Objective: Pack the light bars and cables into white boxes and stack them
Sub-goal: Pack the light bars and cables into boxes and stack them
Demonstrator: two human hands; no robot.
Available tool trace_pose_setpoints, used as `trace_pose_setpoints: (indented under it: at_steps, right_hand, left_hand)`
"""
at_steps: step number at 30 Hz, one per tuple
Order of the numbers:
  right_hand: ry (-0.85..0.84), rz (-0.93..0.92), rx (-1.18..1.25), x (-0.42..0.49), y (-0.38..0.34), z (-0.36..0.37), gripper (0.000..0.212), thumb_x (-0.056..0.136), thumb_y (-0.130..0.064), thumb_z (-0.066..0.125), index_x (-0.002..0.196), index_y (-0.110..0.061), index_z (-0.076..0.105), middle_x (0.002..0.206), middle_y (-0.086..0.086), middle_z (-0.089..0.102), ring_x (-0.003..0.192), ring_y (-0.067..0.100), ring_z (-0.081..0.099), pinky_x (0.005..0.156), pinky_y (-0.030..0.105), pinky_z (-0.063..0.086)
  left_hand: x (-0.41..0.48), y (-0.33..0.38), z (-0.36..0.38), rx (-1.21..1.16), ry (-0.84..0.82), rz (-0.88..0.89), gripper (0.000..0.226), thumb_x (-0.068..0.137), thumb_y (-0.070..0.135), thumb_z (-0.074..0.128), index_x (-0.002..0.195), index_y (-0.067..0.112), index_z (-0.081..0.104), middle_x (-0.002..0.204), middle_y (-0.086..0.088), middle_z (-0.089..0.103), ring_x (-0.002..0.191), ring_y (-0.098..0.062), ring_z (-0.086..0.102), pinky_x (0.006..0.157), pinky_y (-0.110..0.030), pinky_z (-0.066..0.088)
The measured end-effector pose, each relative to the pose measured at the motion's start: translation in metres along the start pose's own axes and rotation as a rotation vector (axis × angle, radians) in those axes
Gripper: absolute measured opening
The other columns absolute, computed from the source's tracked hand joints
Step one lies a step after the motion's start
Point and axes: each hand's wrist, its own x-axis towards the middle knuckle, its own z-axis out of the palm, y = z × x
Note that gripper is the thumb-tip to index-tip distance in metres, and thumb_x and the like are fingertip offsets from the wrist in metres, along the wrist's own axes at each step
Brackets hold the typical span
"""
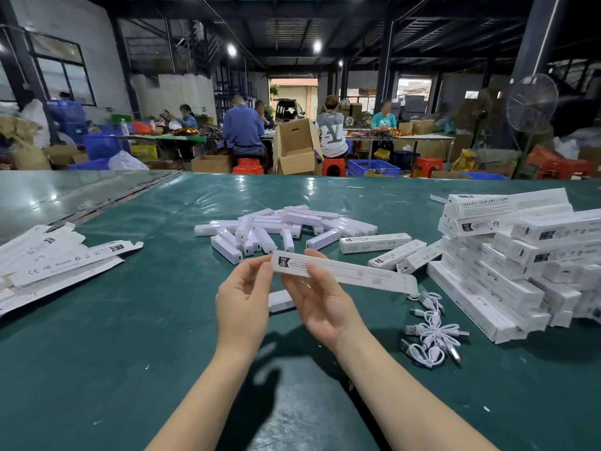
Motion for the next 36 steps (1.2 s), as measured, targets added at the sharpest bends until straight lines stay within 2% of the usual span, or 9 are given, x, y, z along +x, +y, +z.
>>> trace_pose_setpoints:
  at_steps: [3,6,11,13,15,24,29,33,36]
  right_hand:
    - [-0.005,-0.064,0.039,0.003,0.000,0.001,0.018,0.071,-0.004,0.057,0.088,-0.009,0.058,0.079,0.012,0.072,0.073,0.021,0.071,0.070,0.029,0.058]
    - [-0.012,-0.097,-0.163,0.006,0.008,-0.001,0.019,0.076,-0.001,0.059,0.092,-0.012,0.058,0.082,0.011,0.072,0.075,0.021,0.070,0.067,0.026,0.056]
    - [-0.083,0.047,-1.378,0.033,0.014,0.001,0.039,0.071,-0.025,0.079,0.105,-0.025,0.061,0.103,-0.009,0.065,0.107,0.010,0.058,0.072,0.005,0.044]
    - [-0.065,0.062,-1.972,0.060,0.005,-0.007,0.070,0.070,-0.046,0.075,0.130,-0.024,0.045,0.137,0.000,0.042,0.132,0.017,0.033,0.098,0.021,0.038]
    - [-0.028,0.077,-2.120,0.083,-0.001,-0.012,0.081,0.077,-0.054,0.065,0.142,-0.020,0.031,0.154,0.009,0.009,0.142,0.025,0.009,0.112,0.042,0.025]
    - [0.102,0.298,-2.301,0.117,0.004,-0.014,0.060,0.090,-0.058,0.037,0.141,-0.028,0.033,0.149,0.003,0.030,0.138,0.031,0.022,0.104,0.043,0.027]
    - [0.229,-0.087,-2.133,0.107,0.003,-0.012,0.032,0.087,-0.028,0.051,0.117,-0.018,0.049,0.121,0.005,0.050,0.112,0.027,0.052,0.080,0.030,0.041]
    - [0.544,-0.549,-1.522,0.093,0.000,-0.007,0.024,0.087,-0.014,0.054,0.109,-0.014,0.045,0.111,0.008,0.039,0.076,0.018,0.048,0.063,0.029,0.039]
    - [0.613,-0.540,-0.940,0.073,-0.014,-0.010,0.047,0.085,0.001,0.048,0.126,-0.019,0.040,0.110,0.005,0.045,0.090,0.019,0.051,0.084,0.034,0.044]
  left_hand:
    - [-0.005,0.001,0.009,-0.160,-0.085,-0.127,0.028,0.091,0.007,0.055,0.097,0.033,0.062,0.084,0.025,0.070,0.082,0.010,0.063,0.080,-0.018,0.048]
    - [-0.006,-0.003,0.016,-0.358,-0.079,-0.312,0.021,0.093,0.012,0.052,0.103,0.031,0.049,0.101,0.004,0.068,0.093,-0.010,0.062,0.079,-0.028,0.046]
    - [0.019,-0.006,-0.012,-0.663,0.396,-0.530,0.018,0.091,0.008,0.056,0.106,0.014,0.046,0.081,-0.001,0.062,0.074,-0.011,0.058,0.059,-0.026,0.053]
    - [0.034,-0.001,-0.032,-0.851,0.480,-0.541,0.005,0.092,0.007,0.056,0.089,0.011,0.054,0.073,-0.001,0.064,0.071,-0.011,0.060,0.054,-0.025,0.056]
    - [0.043,0.003,-0.046,-0.973,0.548,-0.551,0.013,0.092,0.011,0.057,0.079,0.012,0.056,0.074,0.001,0.062,0.064,-0.008,0.060,0.056,-0.019,0.056]
    - [0.038,-0.005,-0.048,-1.163,0.496,-0.753,0.015,0.089,0.031,0.059,0.078,0.020,0.057,0.089,-0.004,0.059,0.074,-0.018,0.058,0.065,-0.027,0.053]
    - [0.036,-0.009,-0.044,-1.186,0.430,-0.772,0.018,0.093,0.036,0.054,0.083,0.021,0.055,0.086,-0.001,0.064,0.075,-0.020,0.060,0.069,-0.035,0.047]
    - [0.038,-0.008,-0.039,-1.173,0.397,-0.791,0.026,0.097,0.036,0.046,0.096,0.010,0.051,0.097,-0.001,0.053,0.077,-0.020,0.056,0.081,-0.052,0.045]
    - [0.039,-0.006,-0.036,-1.168,0.326,-0.771,0.014,0.098,0.017,0.045,0.091,0.005,0.044,0.102,-0.012,0.048,0.089,-0.023,0.057,0.069,-0.056,0.053]
